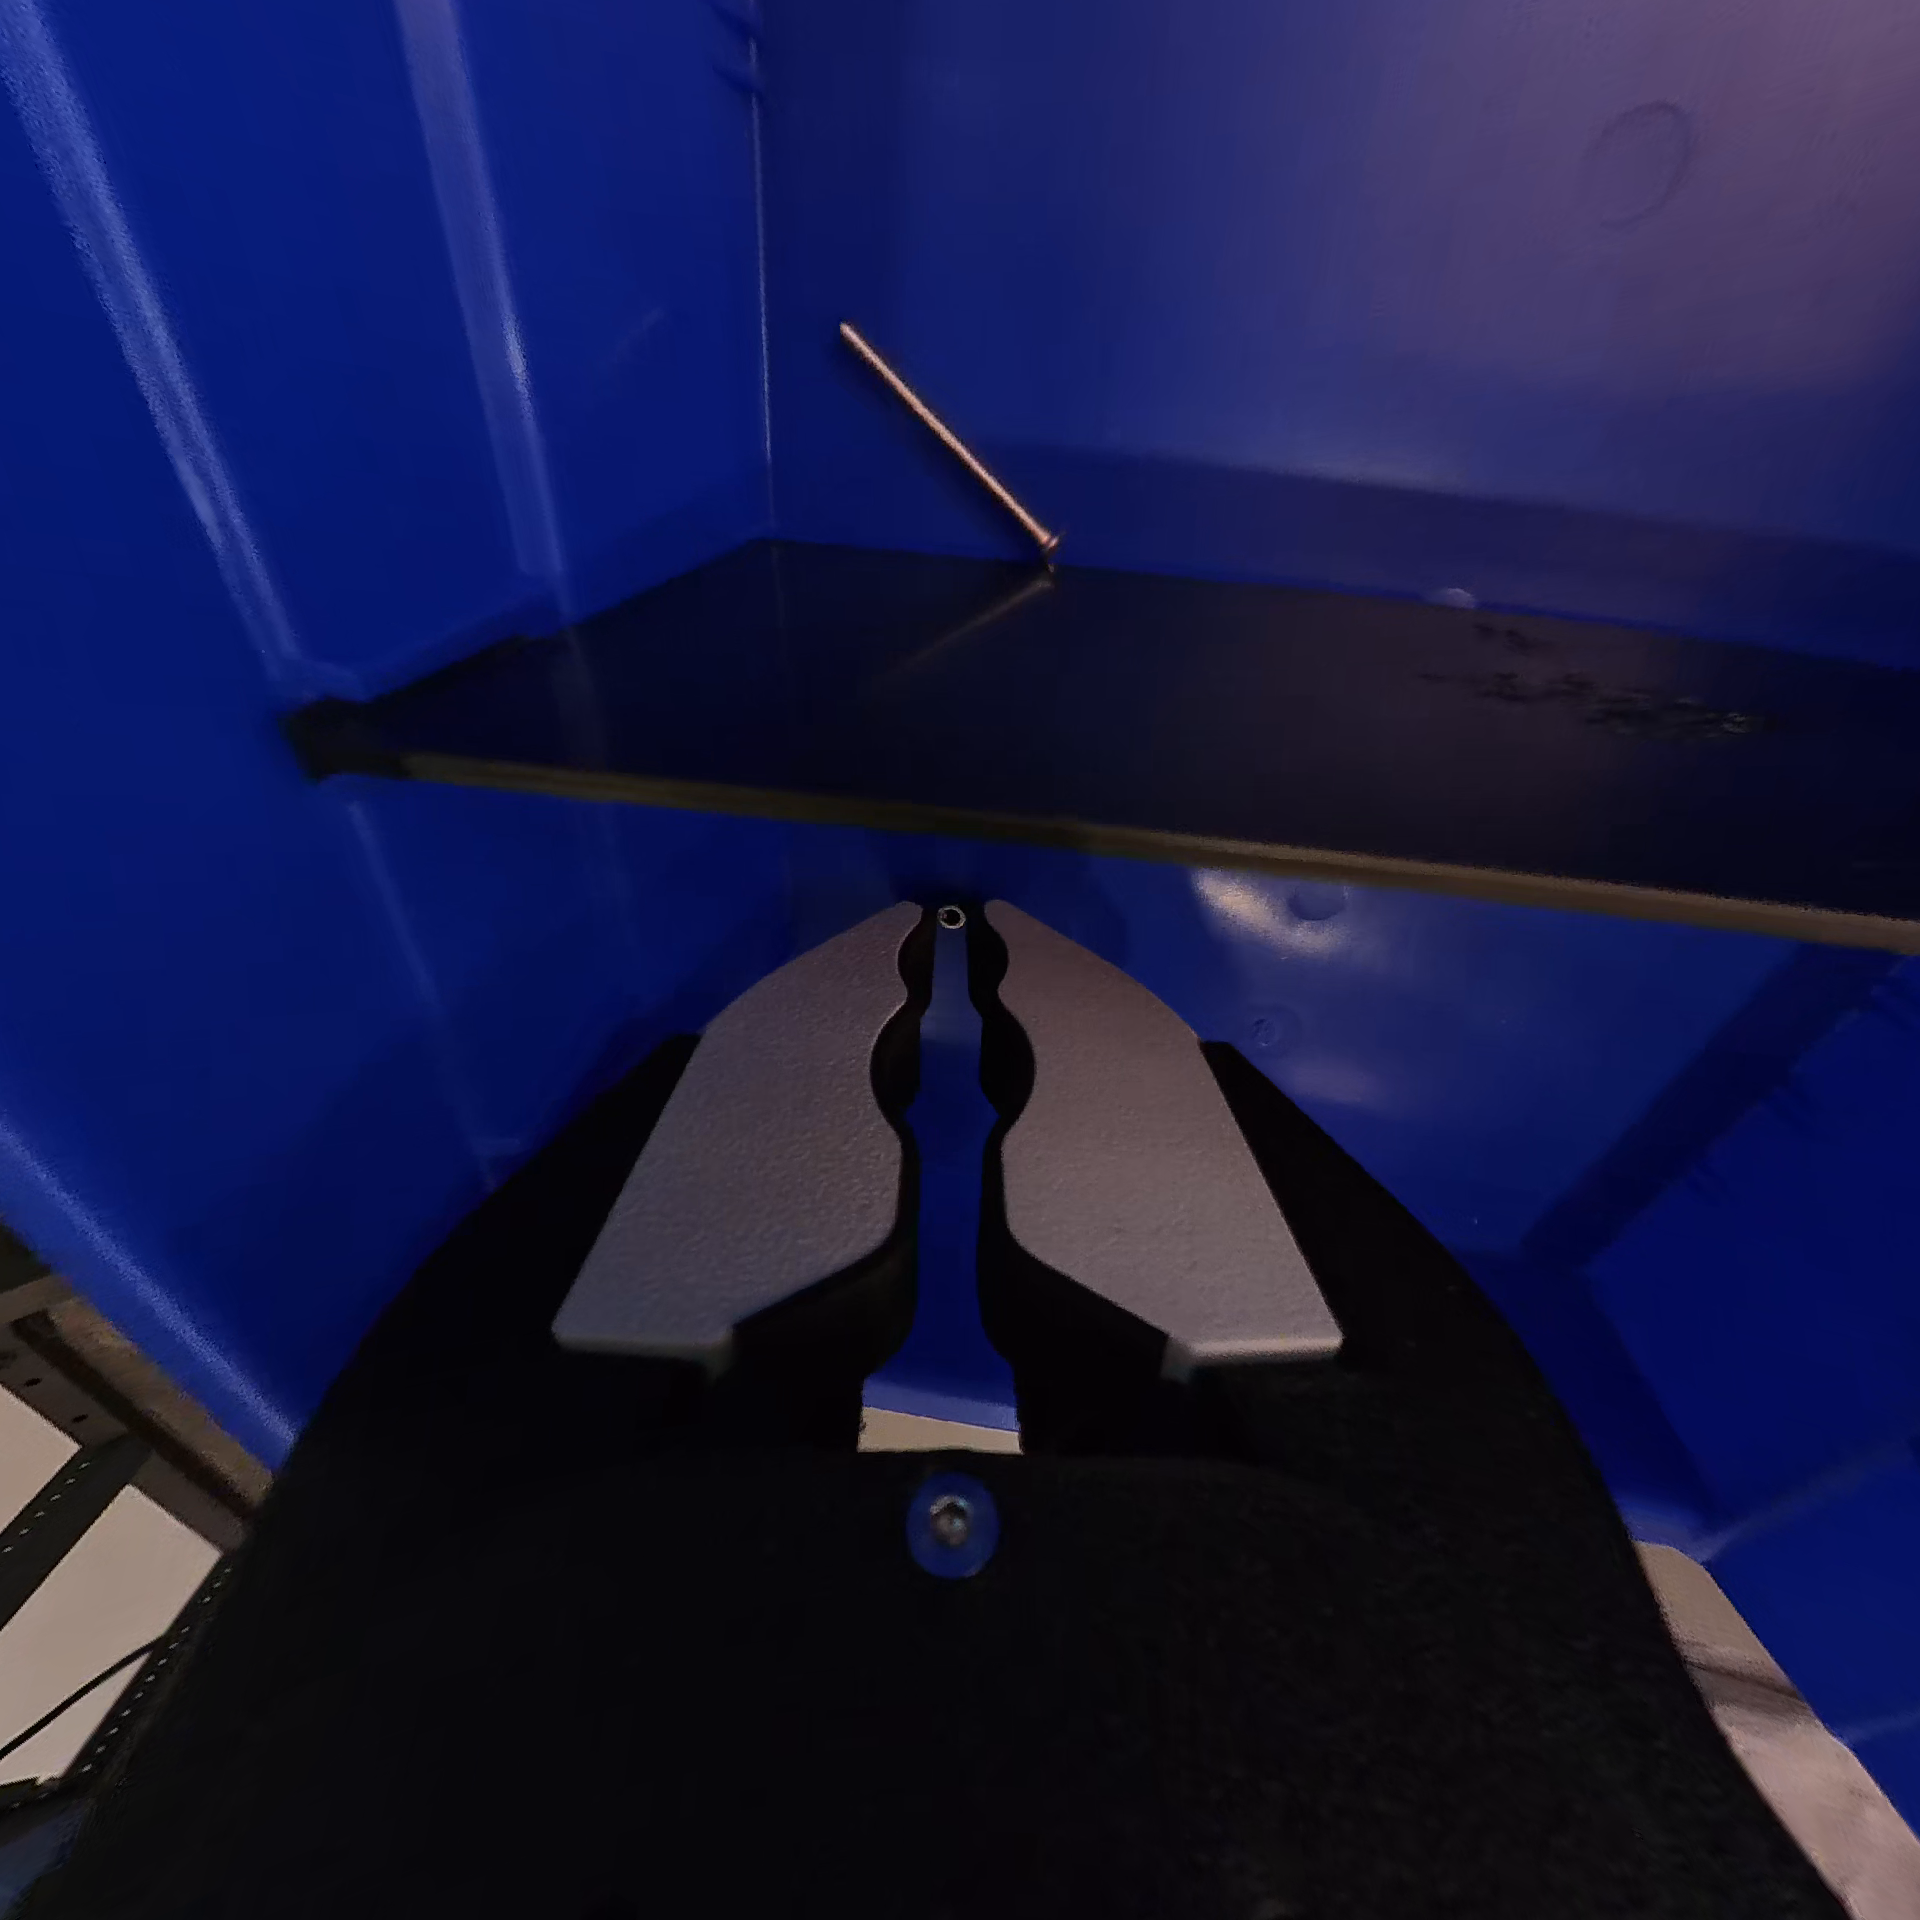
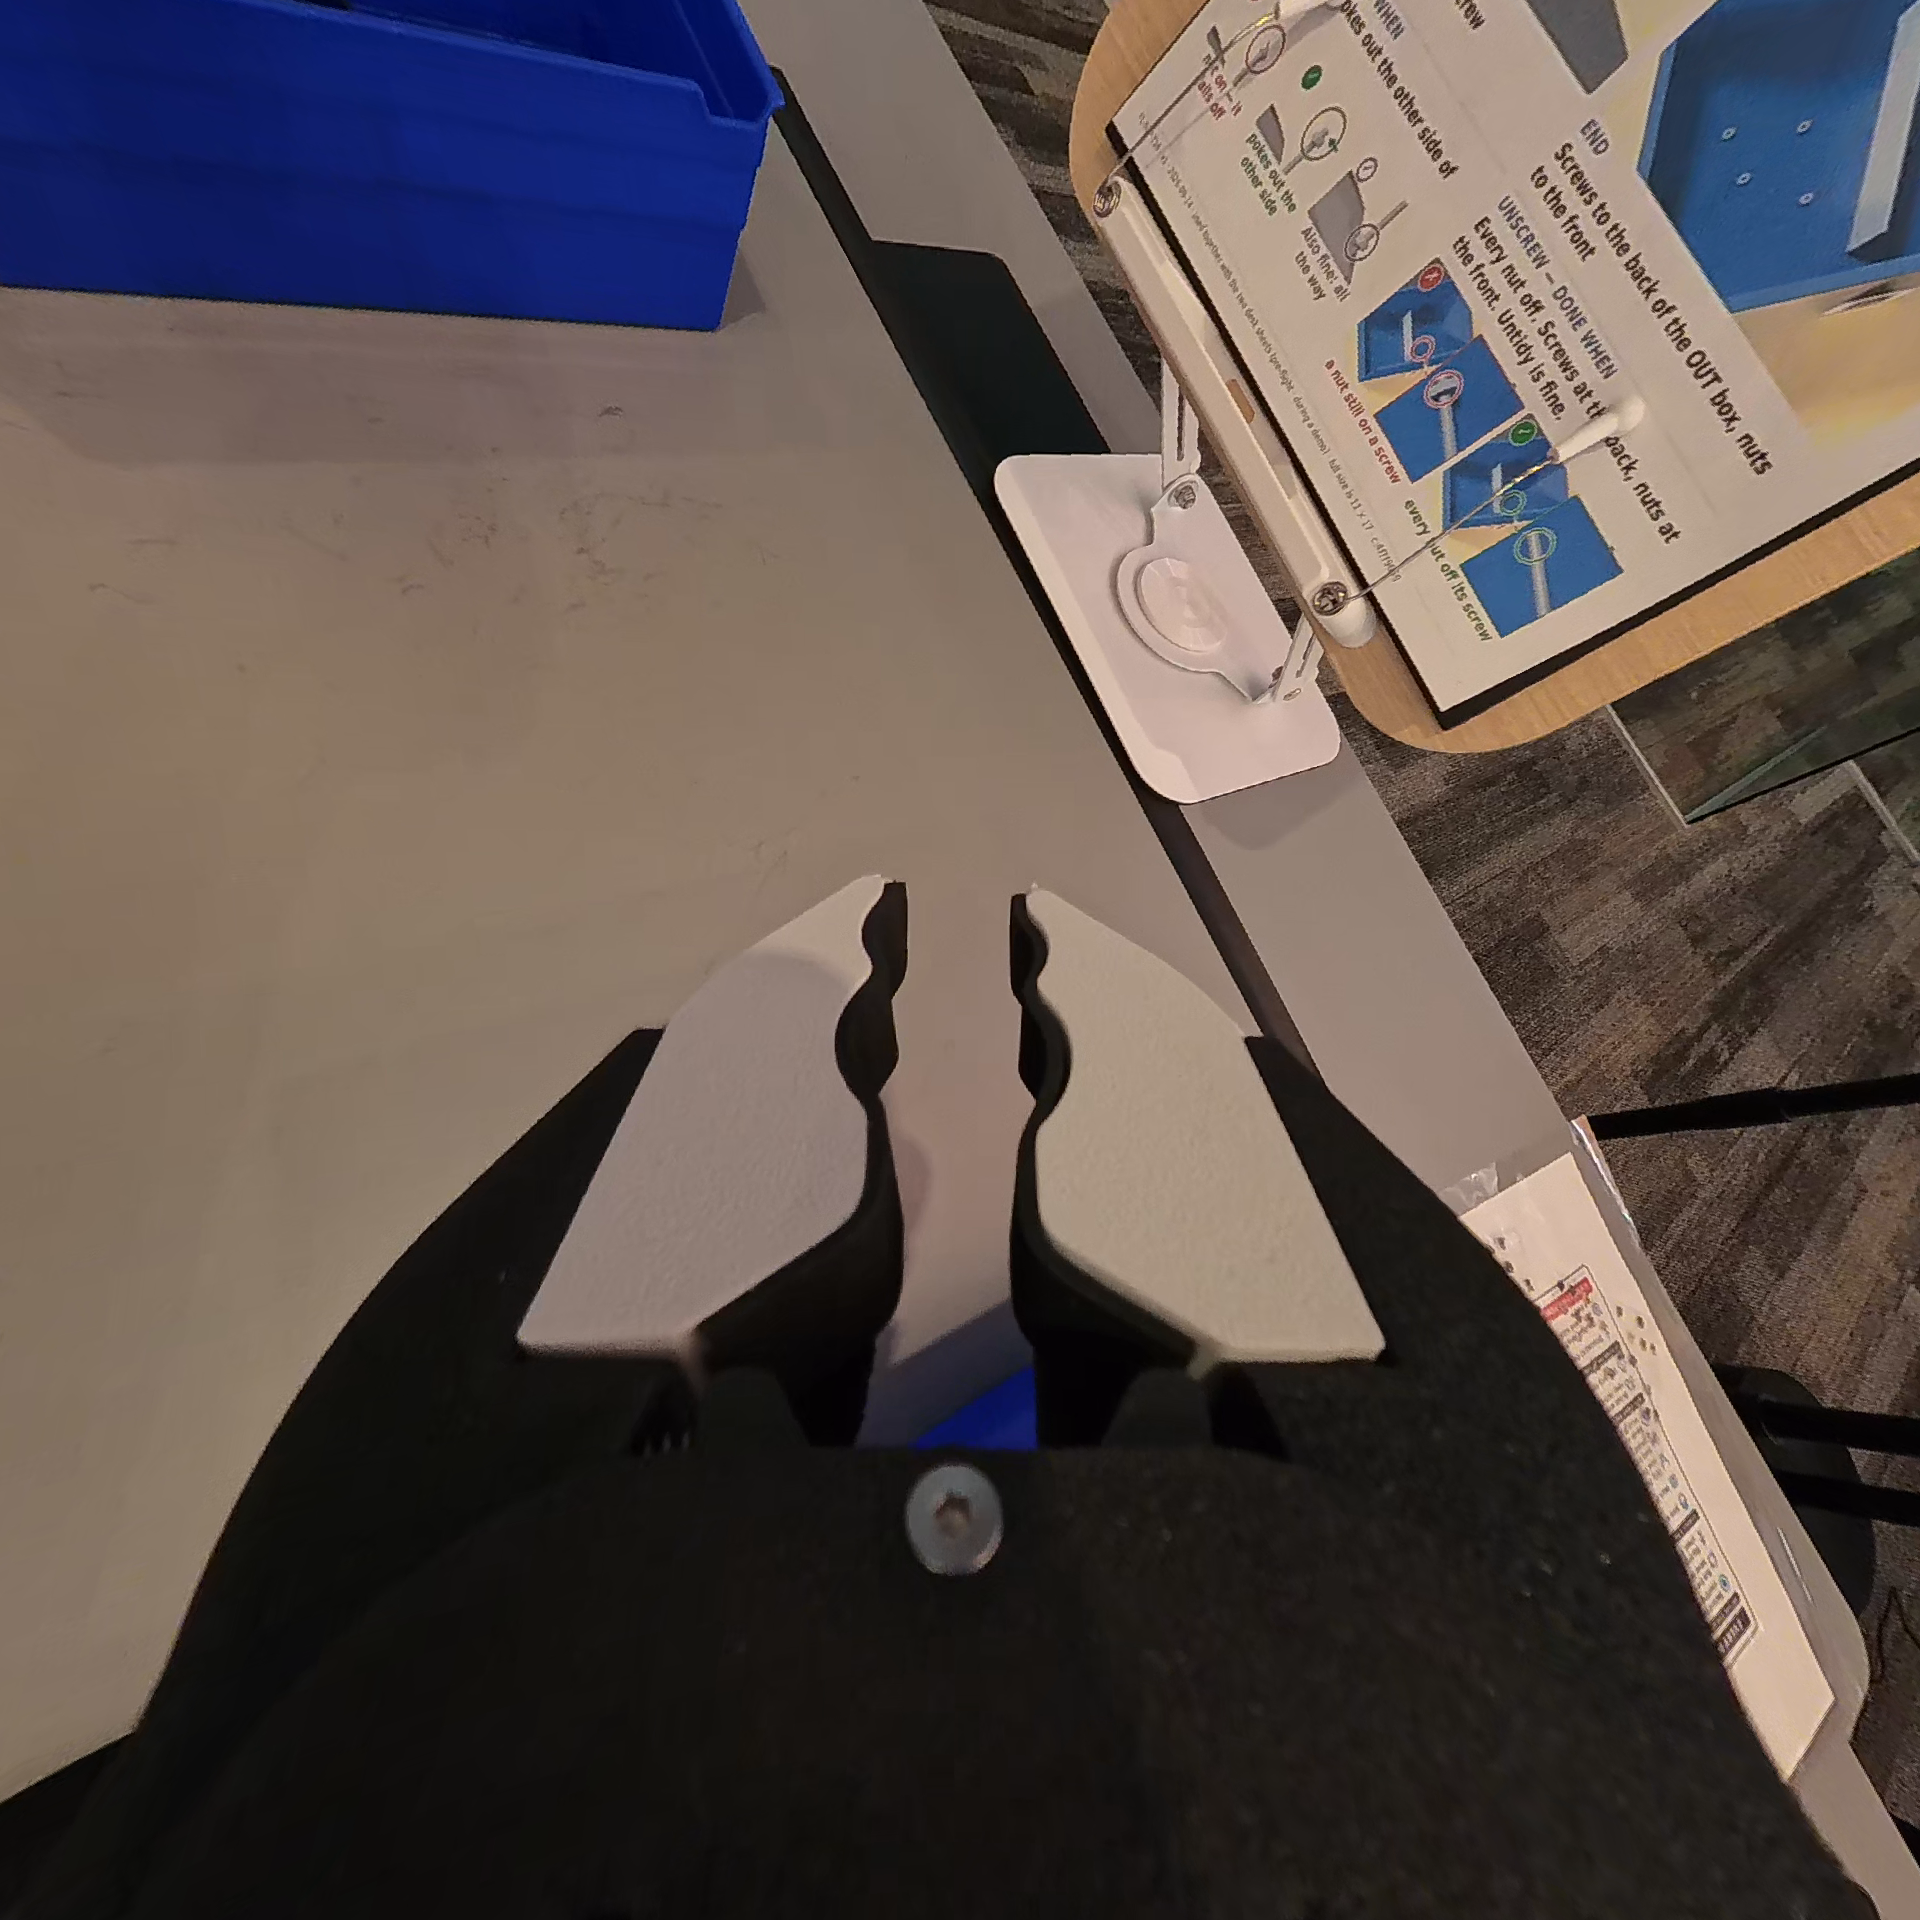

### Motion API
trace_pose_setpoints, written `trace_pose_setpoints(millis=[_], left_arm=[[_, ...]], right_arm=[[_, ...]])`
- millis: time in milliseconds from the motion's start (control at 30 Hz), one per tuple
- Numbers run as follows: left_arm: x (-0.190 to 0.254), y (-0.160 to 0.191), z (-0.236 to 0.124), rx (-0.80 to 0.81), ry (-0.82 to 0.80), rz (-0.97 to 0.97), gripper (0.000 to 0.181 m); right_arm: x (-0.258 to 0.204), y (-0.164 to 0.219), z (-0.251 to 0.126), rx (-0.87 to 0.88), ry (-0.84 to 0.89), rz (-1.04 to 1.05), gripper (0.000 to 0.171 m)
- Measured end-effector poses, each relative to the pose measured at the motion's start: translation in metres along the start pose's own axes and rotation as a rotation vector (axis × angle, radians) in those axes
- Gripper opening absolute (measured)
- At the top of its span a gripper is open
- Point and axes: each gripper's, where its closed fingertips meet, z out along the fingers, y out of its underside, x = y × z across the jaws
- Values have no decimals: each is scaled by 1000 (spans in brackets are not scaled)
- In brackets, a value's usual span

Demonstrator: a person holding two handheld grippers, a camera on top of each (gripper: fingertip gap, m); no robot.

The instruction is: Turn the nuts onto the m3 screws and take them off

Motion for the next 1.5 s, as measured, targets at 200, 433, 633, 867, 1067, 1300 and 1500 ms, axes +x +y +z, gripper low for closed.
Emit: trace_pose_setpoints(millis=[200,433,633,867,1067,1300,1500], left_arm=[[0,0,0,-5,-20,40,5],[14,8,-8,-26,74,32,0],[18,6,-20,20,62,55,0],[18,8,-8,-6,113,56,21],[18,5,-1,-13,129,38,16],[19,5,-2,-17,131,32,13],[19,5,-1,-11,137,39,9]], right_arm=[[-1,2,1,-11,1,-7,19],[-1,3,2,-21,3,-12,19],[0,4,1,-27,6,-13,19],[-1,5,2,-33,0,-15,19],[-1,7,4,-41,-2,-18,19],[-2,7,4,-43,-7,-18,19],[-3,7,3,-45,-9,-20,19]])
